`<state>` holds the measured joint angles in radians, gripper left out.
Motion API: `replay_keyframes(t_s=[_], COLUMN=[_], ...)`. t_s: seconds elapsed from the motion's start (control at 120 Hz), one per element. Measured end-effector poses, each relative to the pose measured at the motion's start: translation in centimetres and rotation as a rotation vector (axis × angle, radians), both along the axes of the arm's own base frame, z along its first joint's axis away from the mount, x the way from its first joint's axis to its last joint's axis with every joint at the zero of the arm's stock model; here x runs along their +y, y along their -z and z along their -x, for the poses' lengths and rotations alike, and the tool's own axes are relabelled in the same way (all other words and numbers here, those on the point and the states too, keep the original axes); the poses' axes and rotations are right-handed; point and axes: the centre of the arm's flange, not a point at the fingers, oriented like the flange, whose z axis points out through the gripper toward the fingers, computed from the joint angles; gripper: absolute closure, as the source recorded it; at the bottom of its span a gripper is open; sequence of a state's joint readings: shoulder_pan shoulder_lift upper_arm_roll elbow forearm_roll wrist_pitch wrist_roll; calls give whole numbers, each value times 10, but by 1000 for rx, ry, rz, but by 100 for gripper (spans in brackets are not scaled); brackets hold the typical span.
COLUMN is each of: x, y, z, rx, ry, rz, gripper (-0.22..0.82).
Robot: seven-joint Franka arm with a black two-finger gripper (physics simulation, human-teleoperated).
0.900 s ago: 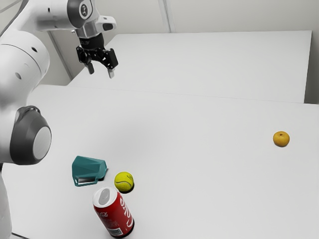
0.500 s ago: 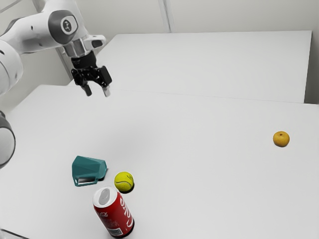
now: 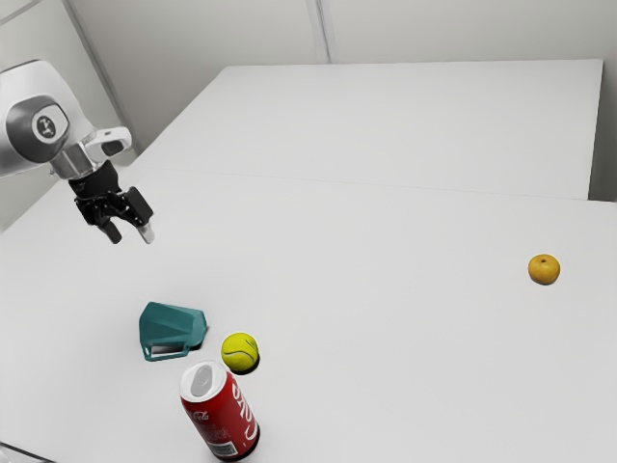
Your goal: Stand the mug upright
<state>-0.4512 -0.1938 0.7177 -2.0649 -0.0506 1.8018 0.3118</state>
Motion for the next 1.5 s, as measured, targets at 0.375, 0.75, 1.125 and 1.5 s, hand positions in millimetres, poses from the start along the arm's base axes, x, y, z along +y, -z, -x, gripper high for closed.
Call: replay_keyframes(t_s=[0.375, 0.75, 1.125, 1.5], x=[38, 45, 53, 54], y=[63, 107, 129, 151], z=[37, 56, 59, 65], rx=[53, 50, -74, -136], ry=[-48, -71, -125, -172], rz=[10, 33, 109, 230], gripper=[0, 0, 0, 0])
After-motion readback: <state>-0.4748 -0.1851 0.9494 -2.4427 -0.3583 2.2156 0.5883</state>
